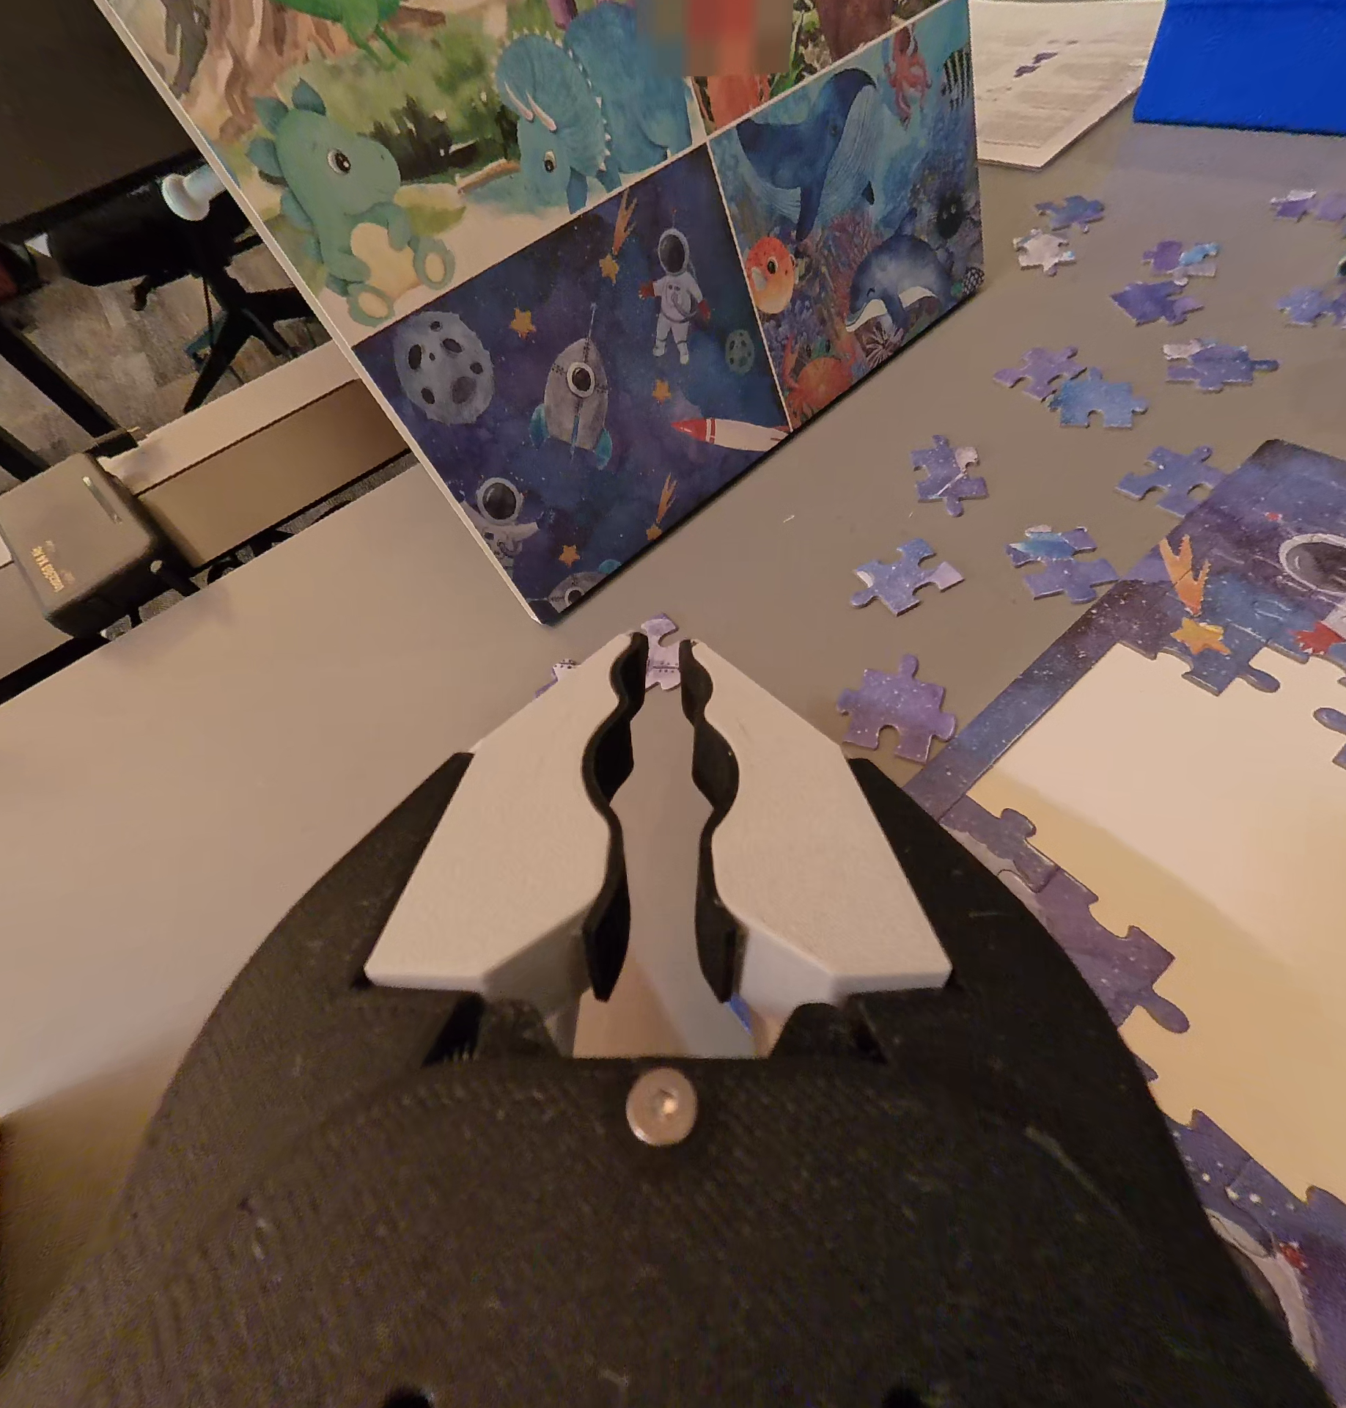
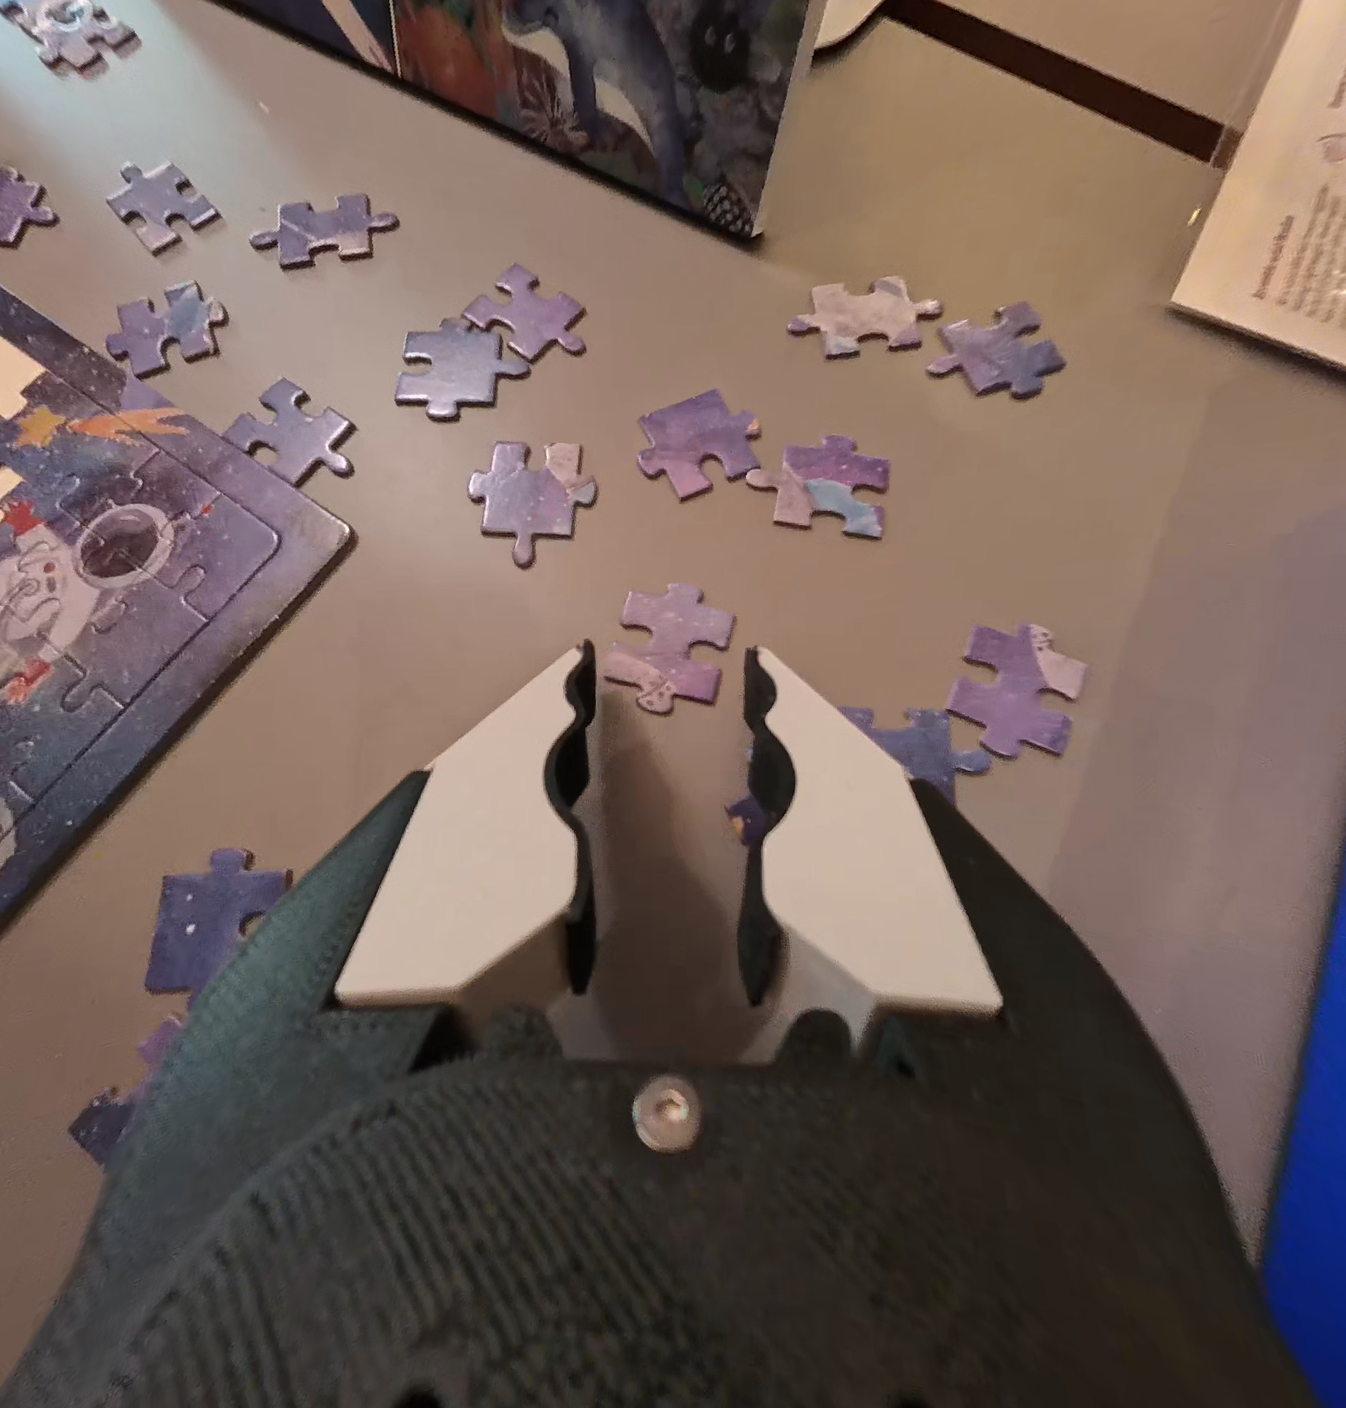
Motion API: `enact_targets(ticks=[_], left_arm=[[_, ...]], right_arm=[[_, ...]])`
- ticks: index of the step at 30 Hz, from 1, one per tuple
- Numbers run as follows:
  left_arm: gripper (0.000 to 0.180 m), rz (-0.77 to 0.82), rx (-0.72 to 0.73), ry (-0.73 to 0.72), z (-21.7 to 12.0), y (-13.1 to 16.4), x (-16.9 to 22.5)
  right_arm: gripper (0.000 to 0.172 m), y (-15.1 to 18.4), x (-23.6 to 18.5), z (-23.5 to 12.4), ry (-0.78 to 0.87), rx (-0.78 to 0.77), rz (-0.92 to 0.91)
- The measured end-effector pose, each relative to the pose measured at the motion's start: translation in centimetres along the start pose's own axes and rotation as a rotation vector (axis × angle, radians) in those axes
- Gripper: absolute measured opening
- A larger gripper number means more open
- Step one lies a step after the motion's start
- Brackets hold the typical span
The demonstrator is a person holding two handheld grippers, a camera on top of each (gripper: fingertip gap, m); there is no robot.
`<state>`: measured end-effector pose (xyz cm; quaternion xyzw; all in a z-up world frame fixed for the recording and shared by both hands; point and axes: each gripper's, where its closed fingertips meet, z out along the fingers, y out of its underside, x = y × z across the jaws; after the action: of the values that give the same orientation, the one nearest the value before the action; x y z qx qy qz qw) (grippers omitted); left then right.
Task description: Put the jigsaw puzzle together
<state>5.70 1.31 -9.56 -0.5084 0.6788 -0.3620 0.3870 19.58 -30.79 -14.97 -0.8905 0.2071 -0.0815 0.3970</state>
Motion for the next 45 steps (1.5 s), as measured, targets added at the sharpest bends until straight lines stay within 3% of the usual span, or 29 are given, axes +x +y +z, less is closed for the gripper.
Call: enact_targets(ticks=[6,12,26,29,45], left_arm=[[0.006,0.0,-0.002,0.001,0.1,0.1,0.0],[0.006,-0.002,-0.003,0.0,0.1,0.1,0.0],[0.006,-0.003,-0.01,0.001,0.2,0.3,0.0],[0.006,-0.003,-0.011,0.0,0.2,0.3,-0.1],[0.006,-0.004,-0.016,-0.001,0.3,0.5,-0.1]], right_arm=[[0.035,0.4,-0.2,0.7,0.009,-0.022,-0.02],[0.021,0.4,-0.5,0.6,-0.001,-0.023,-0.038],[0.019,0.2,-1.7,0.8,-0.032,-0.024,-0.091],[0.008,-0.3,-2.0,0.7,-0.038,0.0,-0.108],[0.012,-1.4,-1.5,-0.2,-0.021,0.071,-0.094]])
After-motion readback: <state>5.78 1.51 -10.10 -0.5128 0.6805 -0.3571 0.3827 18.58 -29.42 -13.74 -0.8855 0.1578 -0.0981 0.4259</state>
